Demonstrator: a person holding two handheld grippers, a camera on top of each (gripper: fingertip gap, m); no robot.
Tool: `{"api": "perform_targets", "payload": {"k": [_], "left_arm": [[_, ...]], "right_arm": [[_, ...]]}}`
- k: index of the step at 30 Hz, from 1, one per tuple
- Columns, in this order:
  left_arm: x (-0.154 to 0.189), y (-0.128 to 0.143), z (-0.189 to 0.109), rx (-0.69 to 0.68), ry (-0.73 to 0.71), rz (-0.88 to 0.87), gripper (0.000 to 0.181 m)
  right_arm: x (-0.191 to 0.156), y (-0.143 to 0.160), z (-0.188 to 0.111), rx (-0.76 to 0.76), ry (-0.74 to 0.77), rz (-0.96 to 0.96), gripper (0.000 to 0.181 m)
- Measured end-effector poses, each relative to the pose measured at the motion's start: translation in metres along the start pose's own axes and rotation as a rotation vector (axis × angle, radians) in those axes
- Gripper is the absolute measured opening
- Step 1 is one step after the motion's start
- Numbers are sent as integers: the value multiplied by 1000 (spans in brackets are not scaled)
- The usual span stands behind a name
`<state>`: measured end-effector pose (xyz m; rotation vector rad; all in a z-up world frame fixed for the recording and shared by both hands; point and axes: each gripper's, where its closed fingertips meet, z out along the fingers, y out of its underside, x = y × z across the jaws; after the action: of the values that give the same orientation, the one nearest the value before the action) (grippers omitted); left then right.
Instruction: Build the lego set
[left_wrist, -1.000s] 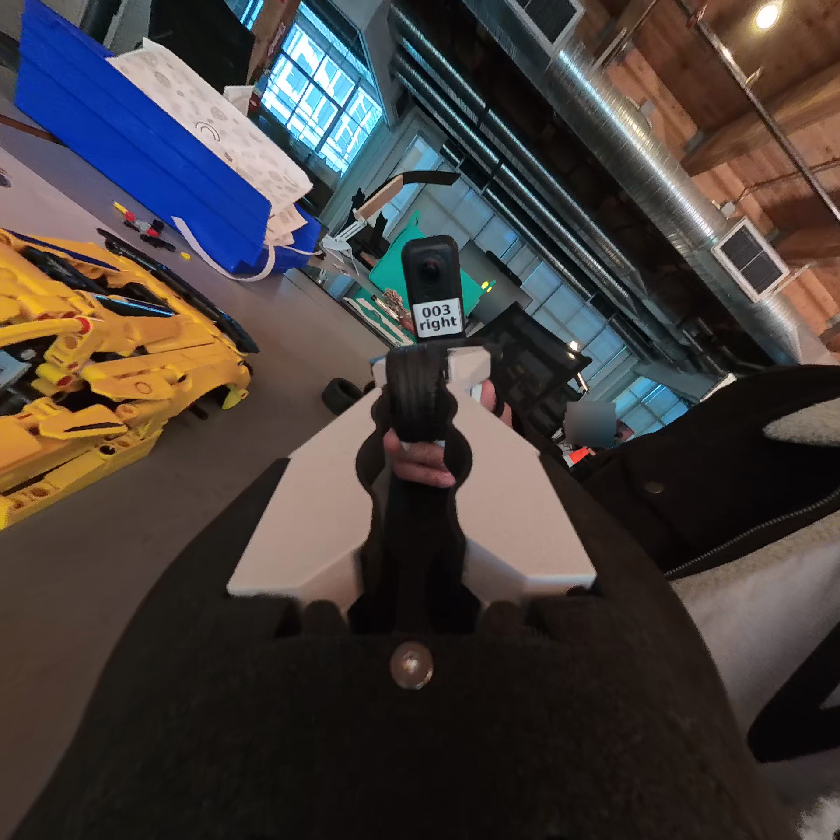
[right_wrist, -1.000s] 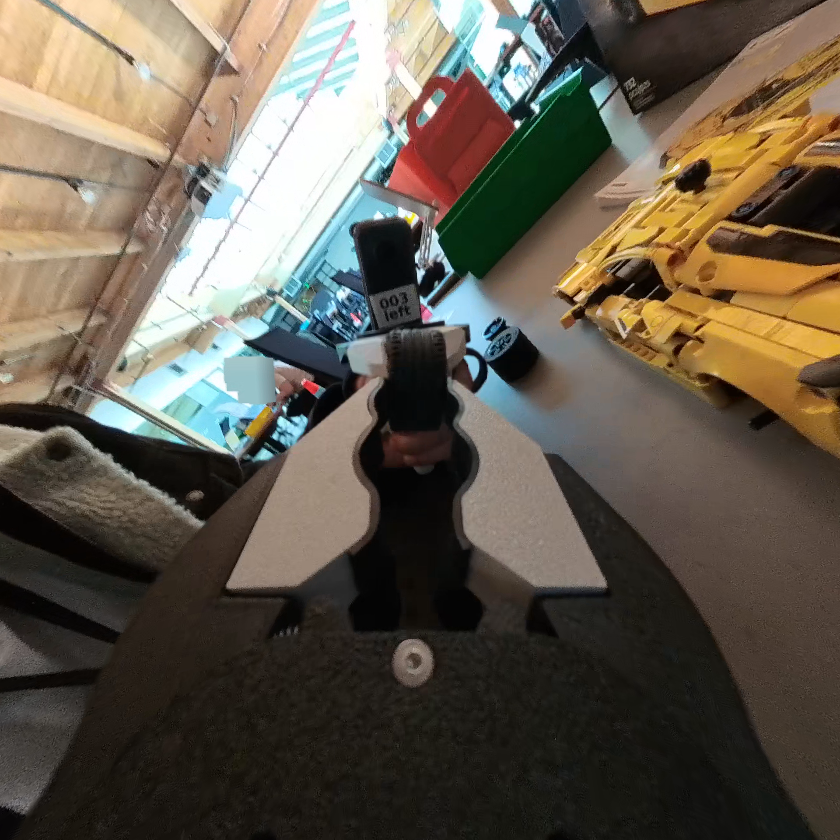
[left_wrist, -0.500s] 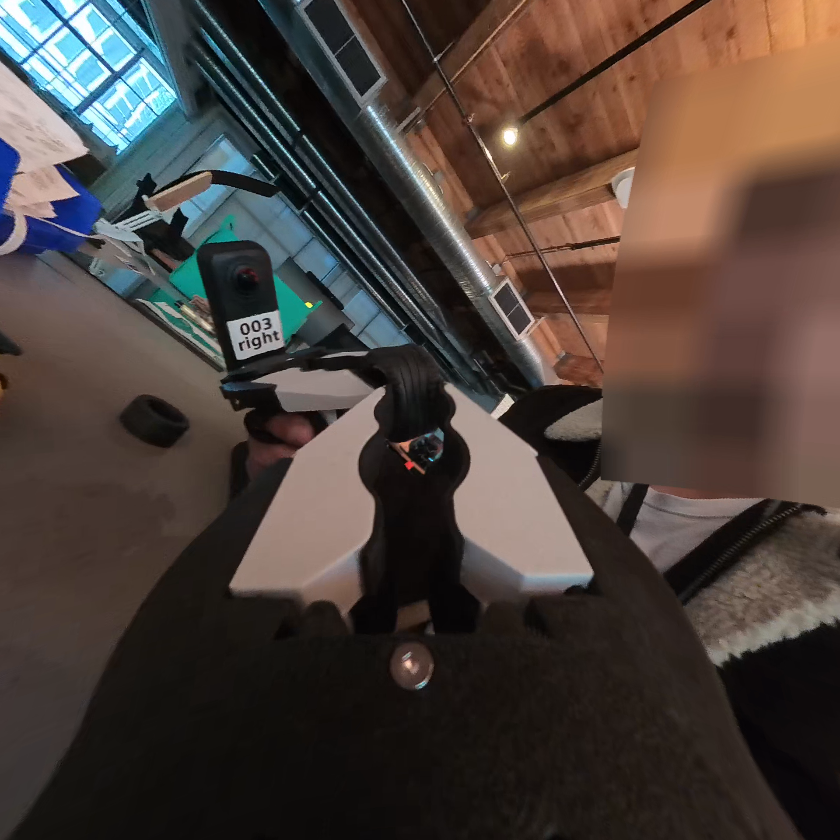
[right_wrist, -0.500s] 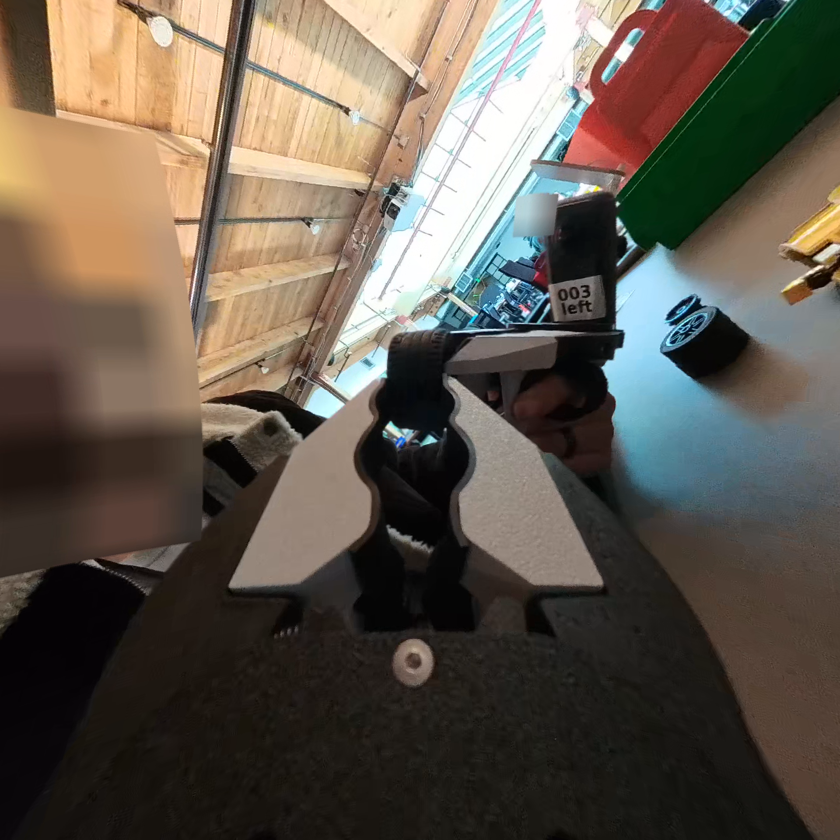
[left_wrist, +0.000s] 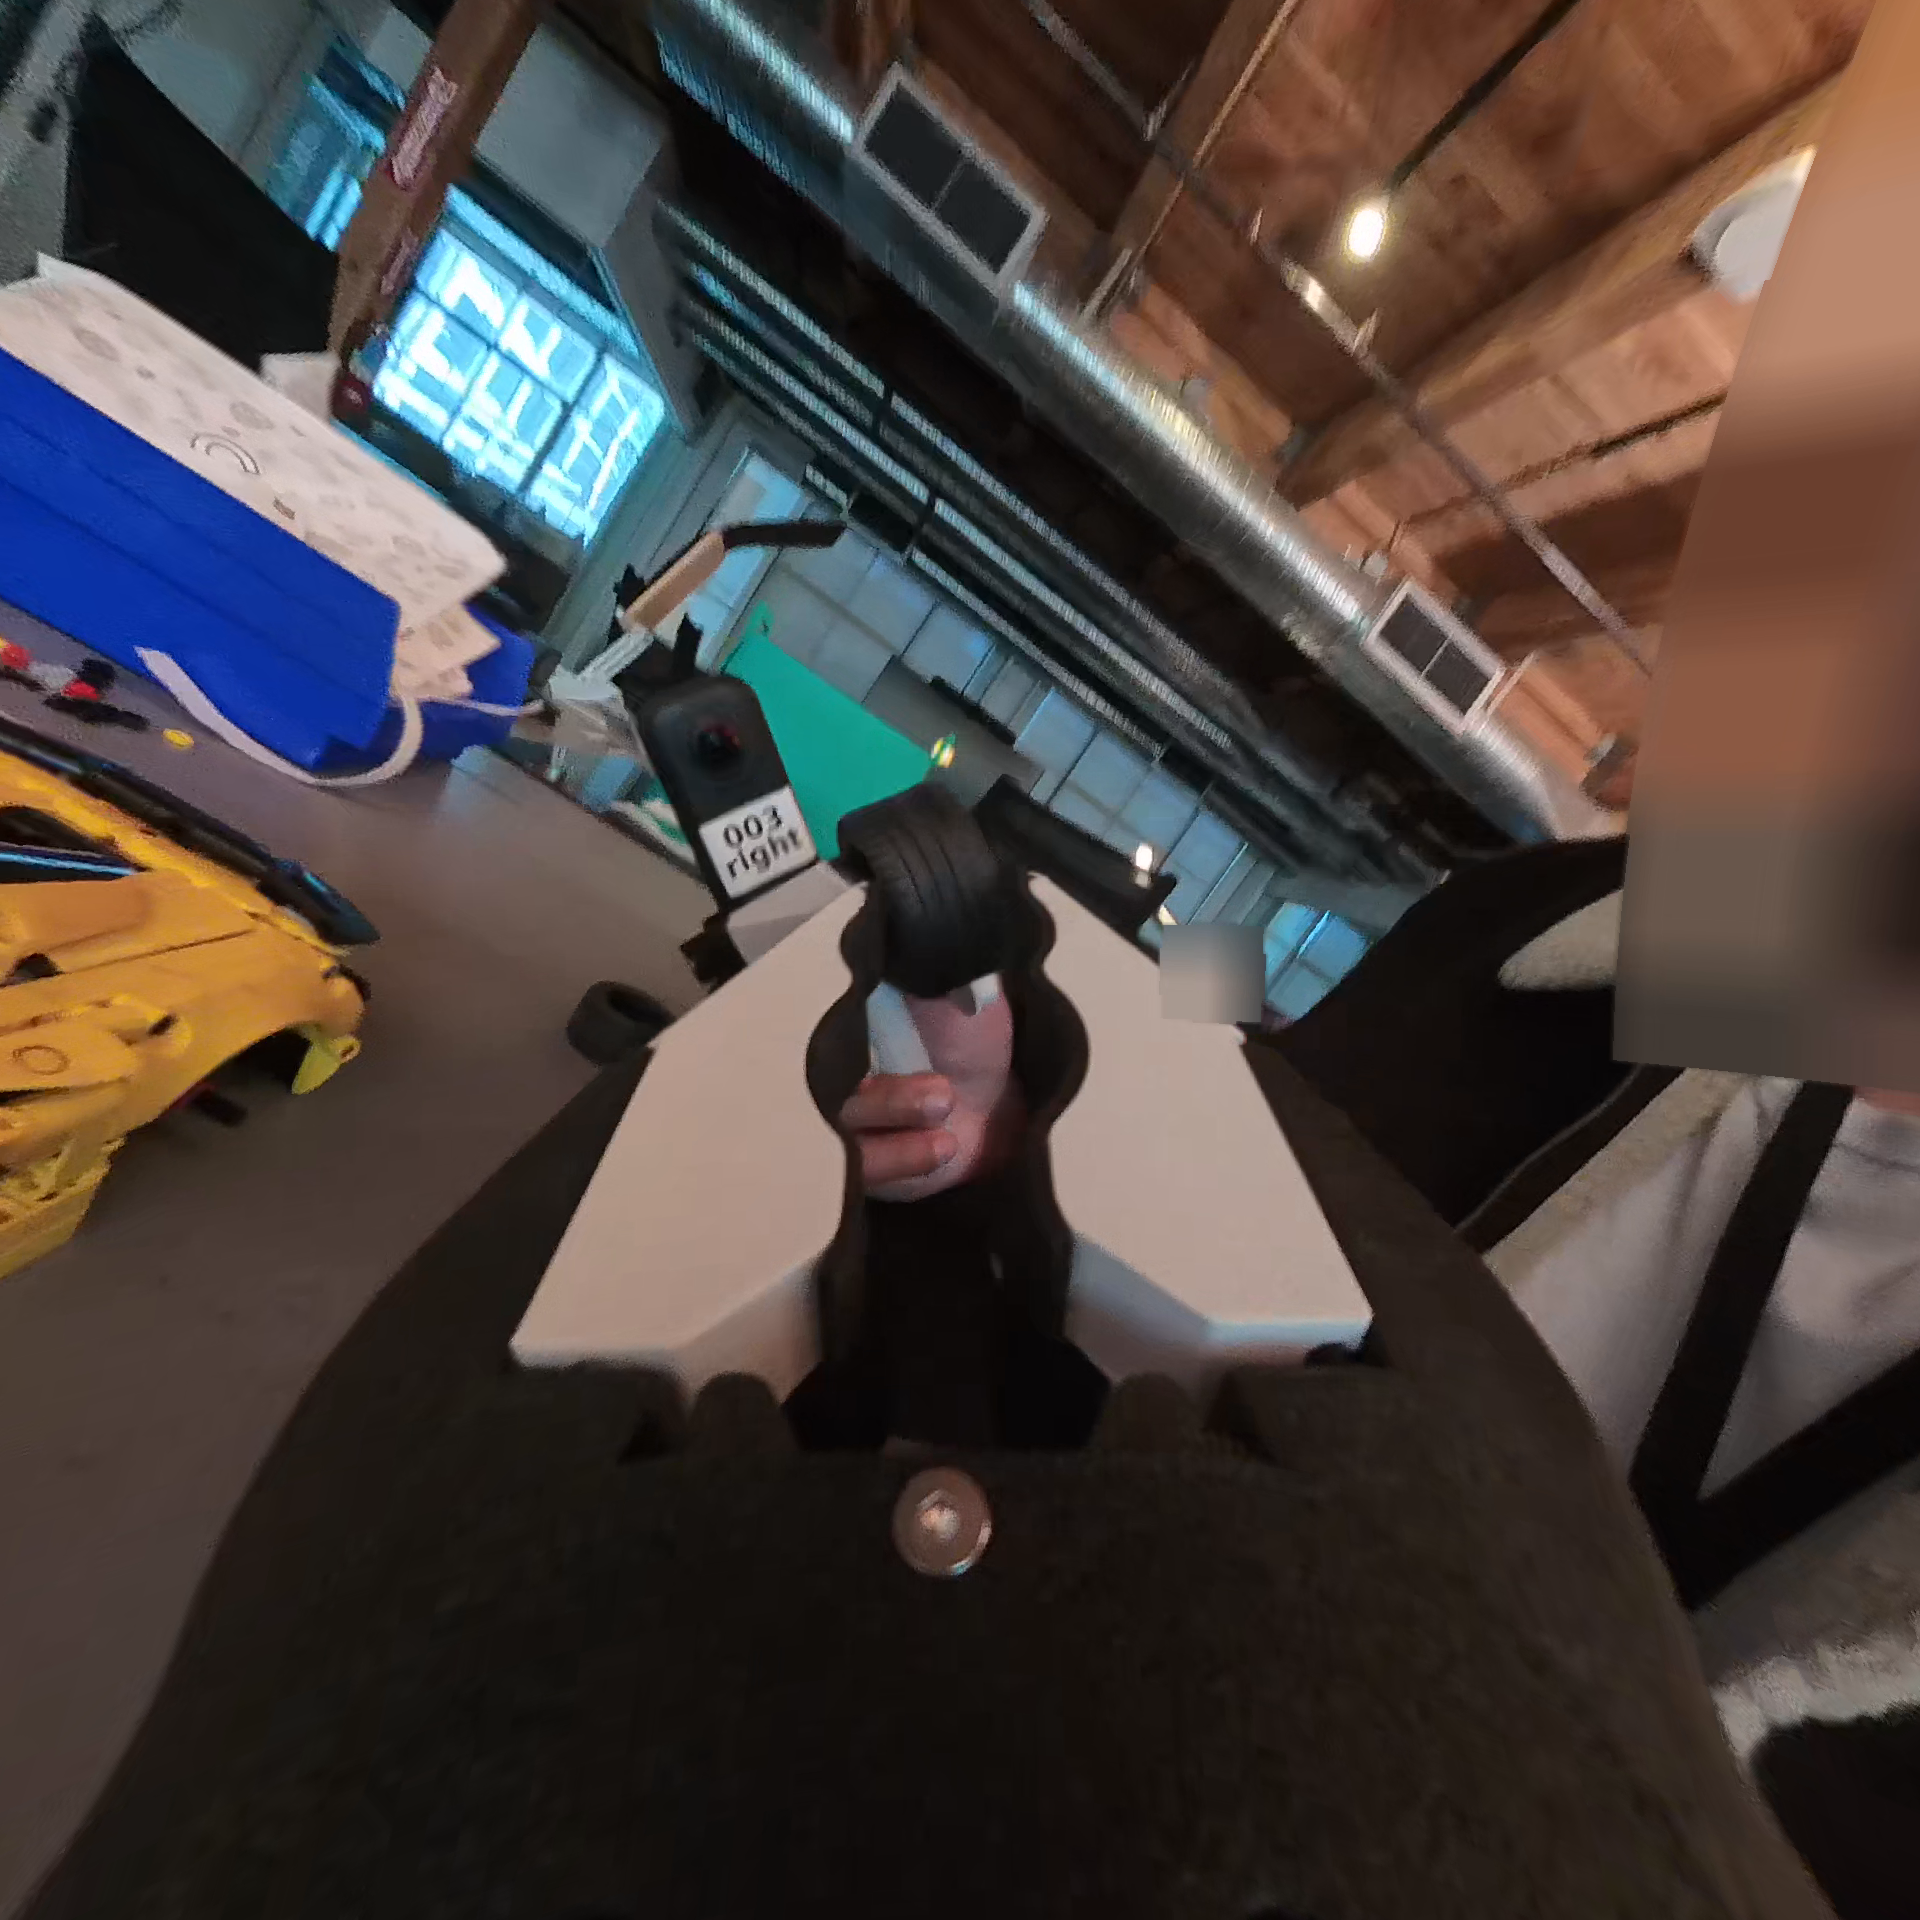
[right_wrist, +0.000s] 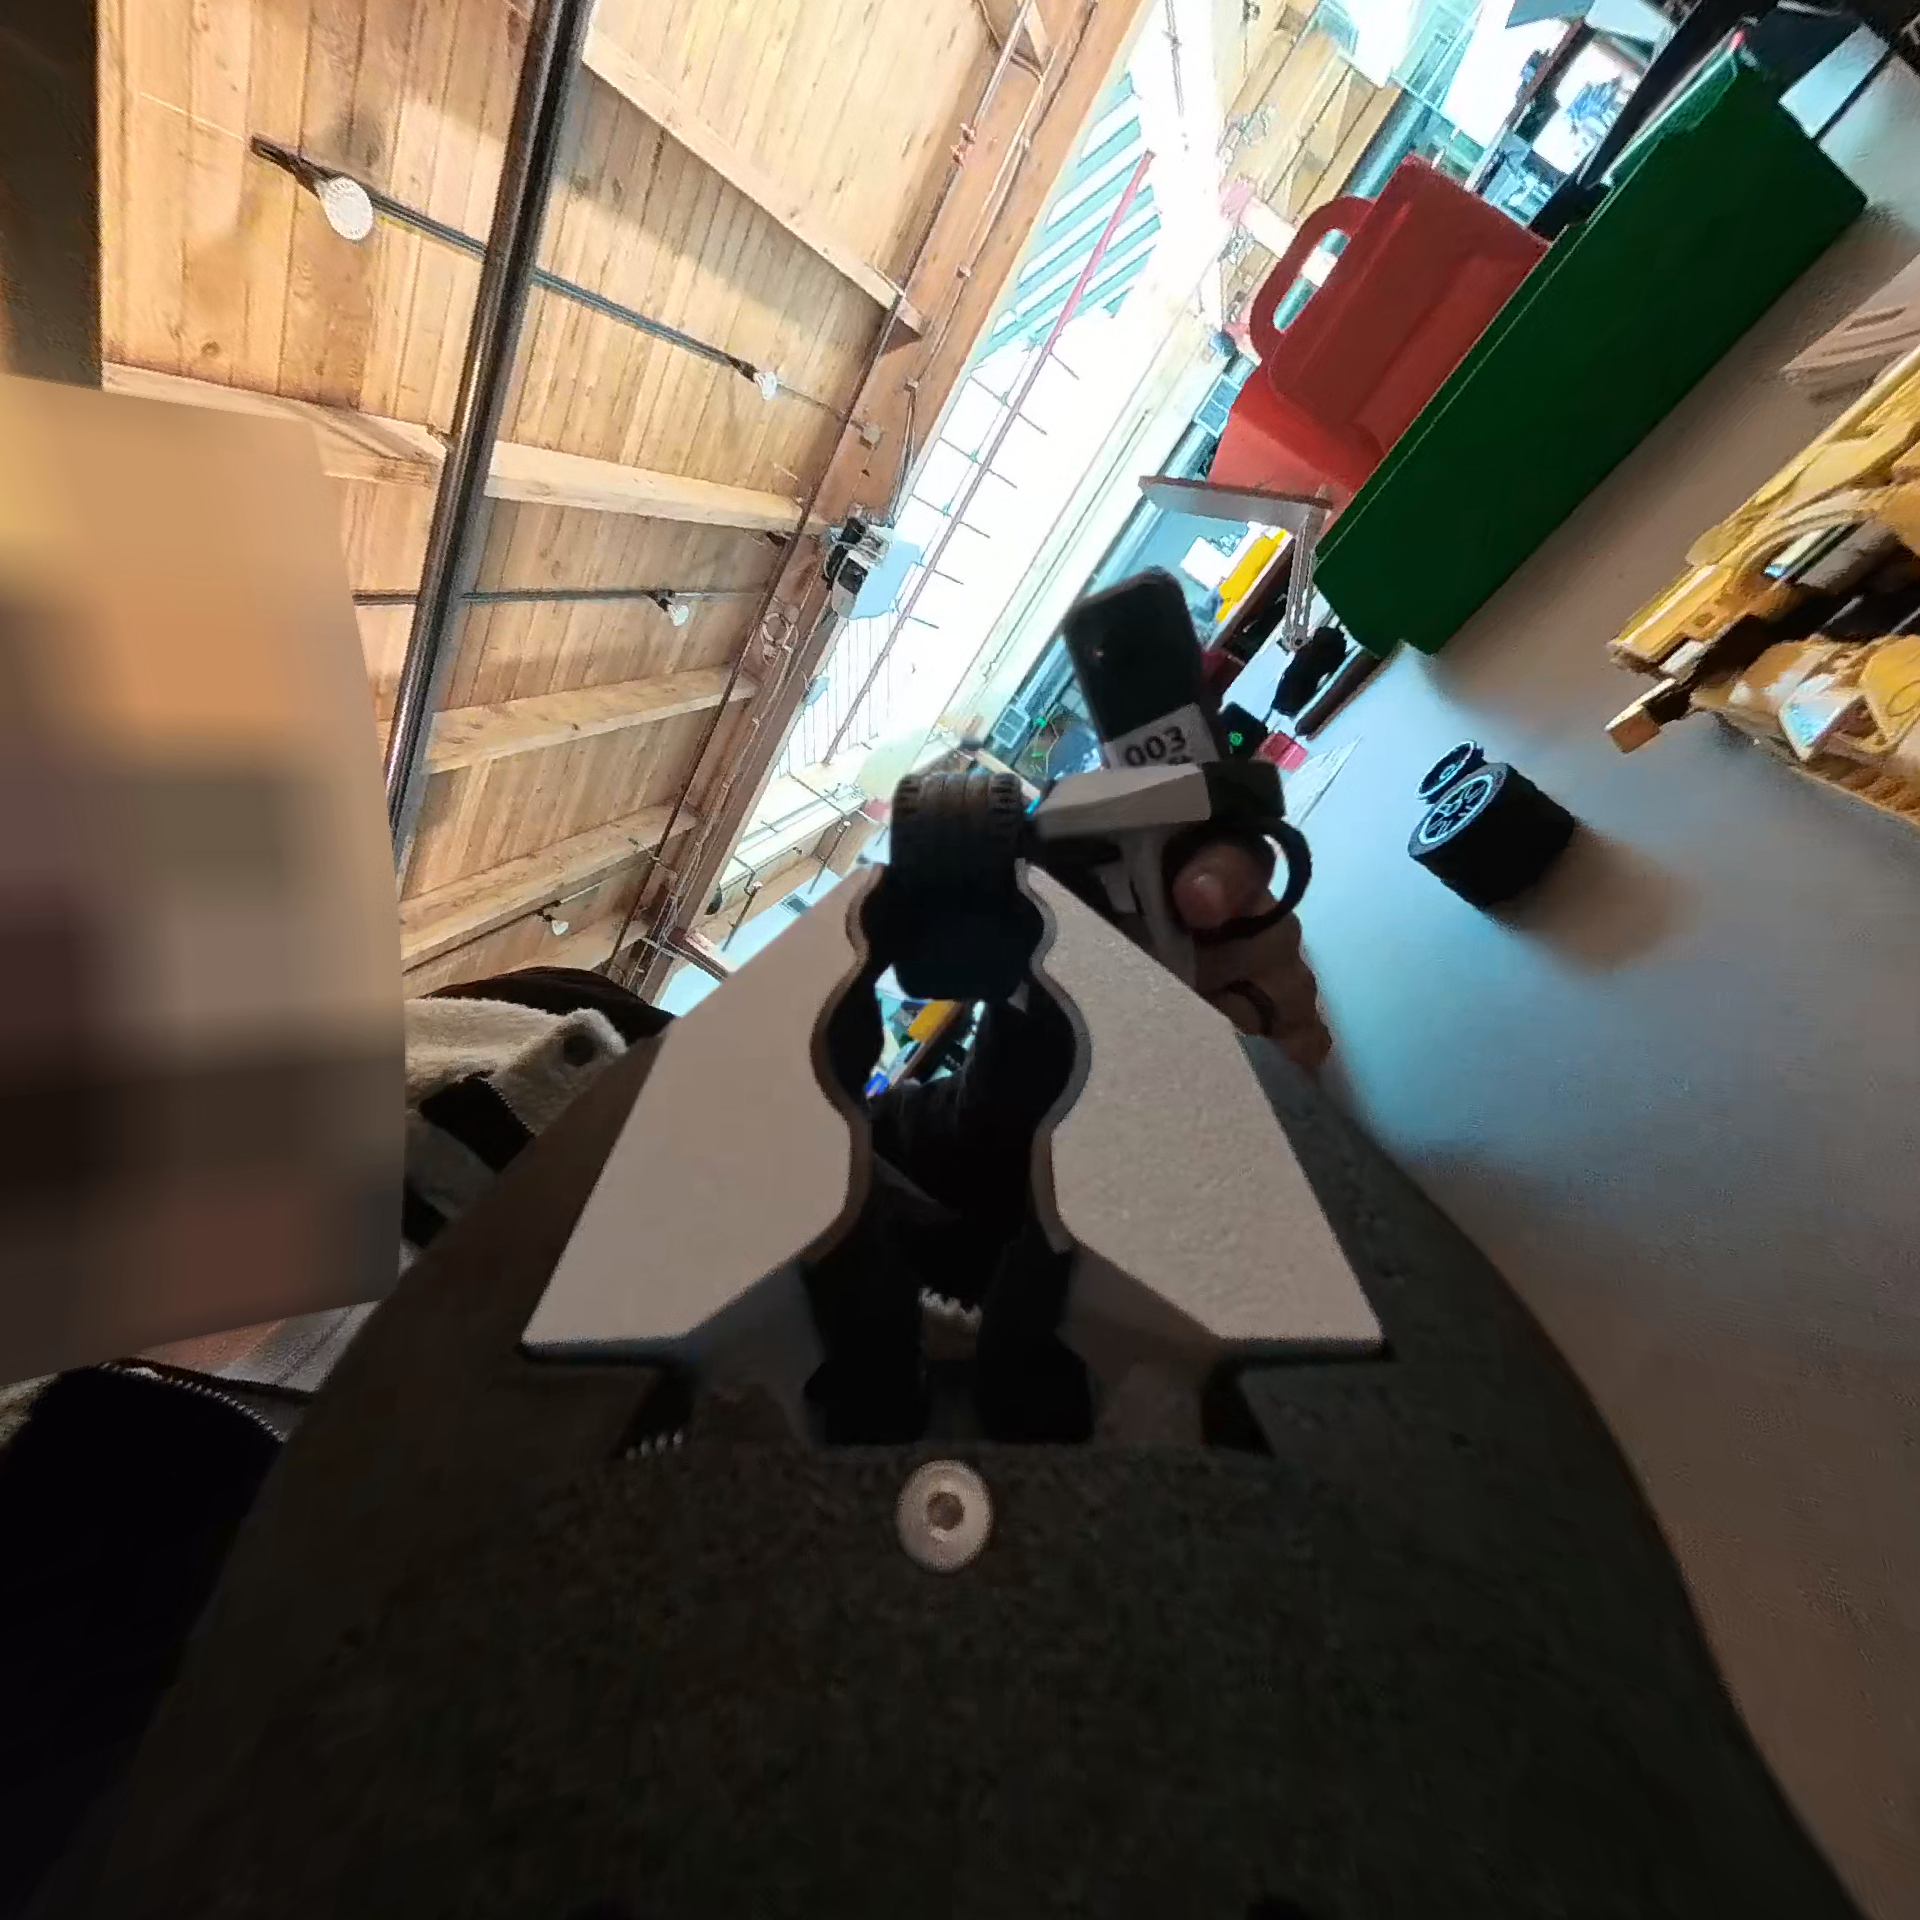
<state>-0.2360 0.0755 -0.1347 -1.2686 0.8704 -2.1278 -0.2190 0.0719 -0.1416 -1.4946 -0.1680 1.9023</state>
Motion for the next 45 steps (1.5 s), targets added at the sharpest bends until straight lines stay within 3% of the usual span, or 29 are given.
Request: {"api": "perform_targets", "payload": {"k": [3,7,13,19,22,26,28,31,33,37,42,45], "left_arm": [[-8,-13,-10,75,-25,-44,25],[-5,4,0,-29,-29,8,25],[-14,7,-2,-46,-104,46,15],[-25,7,-3,-56,-169,47,15],[-27,-3,-8,5,-150,-19,29],[-21,17,4,-110,-136,31,36],[-18,21,6,-143,-127,53,26],[-22,23,6,-159,-174,92,24],[-34,19,2,-172,-305,230,24],[-46,0,-9,-212,-622,757,24],[-33,0,-5,-357,-706,1408,24],[-28,15,3,-433,-663,1651,23]], "right_arm": [[0,-3,-3,13,-1,1,21],[2,1,-1,-9,29,-33,21],[15,0,-2,-21,190,-172,21],[22,-8,-10,17,228,-137,20],[25,-5,-9,3,243,-142,21],[19,4,-1,-52,241,-214,21],[21,6,2,-62,261,-263,21],[21,-1,0,-23,291,-344,23],[27,-10,-5,15,387,-449,37],[33,-20,-9,54,554,-613,62],[31,-13,0,31,528,-634,68],[22,-8,8,23,417,-573,70]]}}
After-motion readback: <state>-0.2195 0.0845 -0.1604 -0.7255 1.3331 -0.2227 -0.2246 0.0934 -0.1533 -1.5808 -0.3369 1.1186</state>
